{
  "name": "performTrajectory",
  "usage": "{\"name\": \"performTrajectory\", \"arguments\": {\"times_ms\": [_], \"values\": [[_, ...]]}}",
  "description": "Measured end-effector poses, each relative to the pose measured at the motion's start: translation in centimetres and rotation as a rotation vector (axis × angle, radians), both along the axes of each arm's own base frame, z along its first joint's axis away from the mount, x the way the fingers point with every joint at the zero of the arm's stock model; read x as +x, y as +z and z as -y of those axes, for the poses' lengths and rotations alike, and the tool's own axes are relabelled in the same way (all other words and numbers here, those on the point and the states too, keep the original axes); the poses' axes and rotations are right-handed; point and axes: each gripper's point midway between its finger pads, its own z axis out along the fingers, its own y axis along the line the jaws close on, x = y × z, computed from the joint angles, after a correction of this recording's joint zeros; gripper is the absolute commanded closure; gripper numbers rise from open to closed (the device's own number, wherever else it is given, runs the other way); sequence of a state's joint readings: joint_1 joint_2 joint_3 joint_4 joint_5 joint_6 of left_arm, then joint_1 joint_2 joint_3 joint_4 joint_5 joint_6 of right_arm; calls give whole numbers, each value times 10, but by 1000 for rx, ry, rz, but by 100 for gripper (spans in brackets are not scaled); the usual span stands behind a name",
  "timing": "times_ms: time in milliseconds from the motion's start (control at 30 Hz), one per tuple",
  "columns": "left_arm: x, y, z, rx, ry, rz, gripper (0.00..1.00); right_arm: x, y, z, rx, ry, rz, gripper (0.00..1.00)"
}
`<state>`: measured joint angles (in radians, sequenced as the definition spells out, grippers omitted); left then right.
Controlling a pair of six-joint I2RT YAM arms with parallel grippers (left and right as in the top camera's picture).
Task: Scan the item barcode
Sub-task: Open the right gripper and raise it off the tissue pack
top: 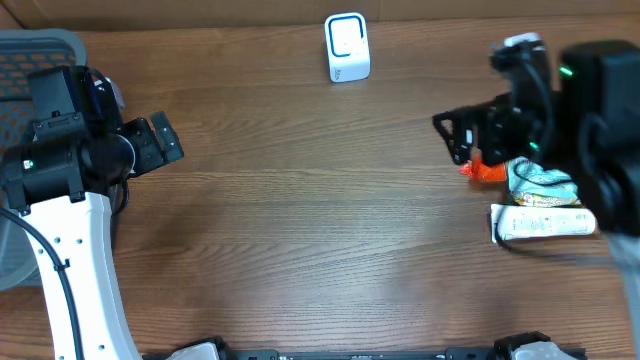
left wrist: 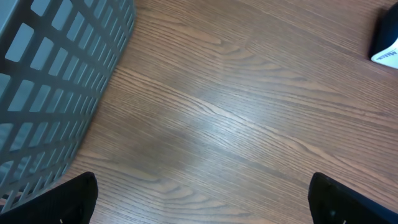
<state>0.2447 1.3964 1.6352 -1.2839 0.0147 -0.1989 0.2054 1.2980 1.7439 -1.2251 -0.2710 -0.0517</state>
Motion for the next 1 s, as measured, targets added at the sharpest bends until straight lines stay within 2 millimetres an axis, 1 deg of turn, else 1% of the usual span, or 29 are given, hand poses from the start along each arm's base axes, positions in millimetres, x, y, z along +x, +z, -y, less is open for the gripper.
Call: {"name": "performTrajectory", "arguments": {"times_ms": [67, 200, 300, 533, 667, 767, 867, 1000], "values": [[0, 0, 0, 0, 0, 0, 0, -10, 14, 6, -2, -16, 50, 0], [0, 0, 0, 0, 0, 0, 0, -27, 28, 10, 10, -28, 92, 0], [0, 0, 0, 0, 0, 0, 0, -32, 30, 11, 15, -31, 92, 0], [0, 0, 0, 0, 0, 0, 0, -30, 28, 11, 18, -33, 80, 0], [0, 0, 0, 0, 0, 0, 0, -28, 25, 10, 17, -33, 70, 0], [0, 0, 0, 0, 0, 0, 1, -20, 27, 10, 12, -42, 92, 0], [0, 0, 0, 0, 0, 0, 0, 0, 49, 13, 16, -73, 207, 0], [0, 0, 0, 0, 0, 0, 1, 18, 75, 17, 32, -112, 358, 0]]}}
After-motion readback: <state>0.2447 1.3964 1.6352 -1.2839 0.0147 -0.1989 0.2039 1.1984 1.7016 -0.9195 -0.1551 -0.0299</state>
